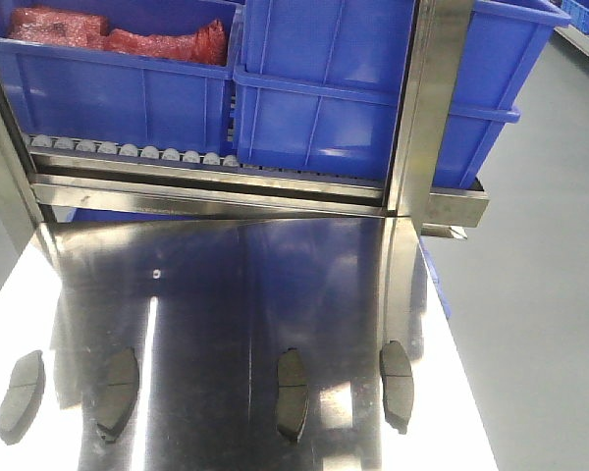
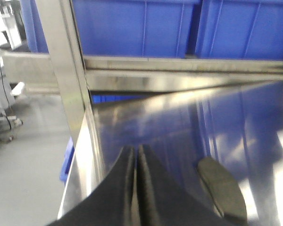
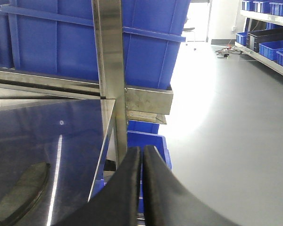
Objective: Move and align brake pads A on conveyor
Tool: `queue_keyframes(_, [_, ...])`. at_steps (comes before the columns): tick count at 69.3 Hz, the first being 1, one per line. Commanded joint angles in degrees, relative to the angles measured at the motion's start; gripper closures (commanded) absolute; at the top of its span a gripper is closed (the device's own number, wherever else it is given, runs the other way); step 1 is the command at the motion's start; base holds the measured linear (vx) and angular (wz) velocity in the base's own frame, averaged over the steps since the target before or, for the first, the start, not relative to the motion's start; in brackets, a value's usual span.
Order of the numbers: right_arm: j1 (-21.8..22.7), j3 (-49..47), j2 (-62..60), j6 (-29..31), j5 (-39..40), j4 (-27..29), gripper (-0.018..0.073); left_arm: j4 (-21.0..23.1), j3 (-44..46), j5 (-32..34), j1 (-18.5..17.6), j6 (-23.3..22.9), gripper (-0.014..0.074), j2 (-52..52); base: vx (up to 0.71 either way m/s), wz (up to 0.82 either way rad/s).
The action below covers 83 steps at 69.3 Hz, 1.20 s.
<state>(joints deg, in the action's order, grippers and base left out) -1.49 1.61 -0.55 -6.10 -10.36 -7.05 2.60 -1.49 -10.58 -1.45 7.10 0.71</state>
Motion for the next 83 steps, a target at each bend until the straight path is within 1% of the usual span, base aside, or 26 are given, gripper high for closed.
queue_keyframes(1, [0.18, 0.64, -0.71, 0.09, 4.36, -0.38, 0.0566, 0.52, -0.97, 8.15, -0.18, -0.46, 0.0603, 0.82, 0.00, 0.00])
queue_keyframes(6, [0.18, 0.64, -0.71, 0.09, 4.36, -0.38, 0.0566, 0.52, -0.97, 10.17, -0.18, -0.46, 0.0603, 0.82, 0.00, 0.00])
queue_keyframes(13, [0.18, 0.64, -0.71, 0.09, 4.36, -0.38, 0.0566, 0.57, -0.97, 15.30, -0.18, -0.46, 0.0603, 0.82, 0.00, 0.00])
queue_keyframes(18, [0.18, 0.64, -0.71, 0.09, 4.36, -0.38, 0.0566, 0.63, -0.97, 19.57, -0.18, -0.75, 0.0603, 0.82, 0.00, 0.00])
queue_keyframes(25, [0.18, 0.64, -0.71, 0.09, 4.36, -0.38, 0.0566, 0.63, -0.90, 28.37, -0.18, -0.90, 0.0603, 0.82, 0.00, 0.00])
queue_keyframes(30, [0.18, 0.64, -0.71, 0.09, 4.36, -0.38, 0.0566, 0.63, -0.18, 32.29, -0.18, -1.11, 0.0603, 0.82, 0.00, 0.00])
queue_keyframes(34, [0.18, 0.64, -0.71, 0.09, 4.36, -0.38, 0.0566, 0.63, 1.27, 34.02, -0.18, -1.11, 0.0603, 0.82, 0.00, 0.00])
queue_keyframes(39, [0.18, 0.64, -0.71, 0.09, 4.36, -0.38, 0.0566, 0.57, 4.23, 33.86, -0.18, -1.11, 0.0603, 0.74, 0.00, 0.00])
queue_keyframes(47, [0.18, 0.64, -0.71, 0.09, 4.36, -0.38, 0.0566, 0.57, 11.01, 31.69, -0.18, -1.11, 0.0603, -0.53, 0.00, 0.00])
queue_keyframes(51, [0.18, 0.64, -0.71, 0.09, 4.36, -0.38, 0.0566, 0.57, 15.38, 29.01, -0.18, -1.11, 0.0600, -2.63, 0.00, 0.00])
queue_keyframes(55, [0.18, 0.64, -0.71, 0.09, 4.36, -0.38, 0.0566, 0.57, 20.28, 25.01, -0.18, -1.11, 0.0597, -5.65, 0.00, 0.00])
queue_keyframes(60, [0.18, 0.64, -0.71, 0.09, 4.36, -0.38, 0.0566, 0.52, 26.69, 18.69, -0.18, -1.11, 0.0585, -10.31, 0.00, 0.00])
queue_keyframes(63, [0.18, 0.64, -0.71, 0.09, 4.36, -0.38, 0.0566, 0.52, 31.34, 13.78, -0.18, -1.11, 0.0573, -13.63, 0.00, 0.00])
queue_keyframes(66, [0.18, 0.64, -0.71, 0.09, 4.36, -0.38, 0.0566, 0.52, 34.61, 10.58, -0.18, -1.11, 0.0559, -17.04, 0.00, 0.00])
queue_keyframes(71, [0.18, 0.64, -0.71, 0.09, 4.36, -0.38, 0.0566, 0.52, 39.71, 4.44, -0.18, -1.11, 0.0513, -22.41, 0.00, 0.00])
queue_keyframes(74, [0.18, 0.64, -0.71, 0.09, 4.36, -0.38, 0.0566, 0.52, 42.34, 2.12, -0.18, -1.11, 0.0481, -25.65, 0.00, 0.00])
queue_keyframes(80, [0.18, 0.64, -0.71, 0.09, 4.36, -0.38, 0.0566, 0.52, 46.05, -1.63, -0.18, -1.11, 0.0387, -30.64, 0.00, 0.00])
queue_keyframes(83, [0.18, 0.64, -0.71, 0.09, 4.36, -0.38, 0.0566, 0.58, 47.61, -3.08, -0.18, -1.11, 0.0325, -33.58, 0.00, 0.00])
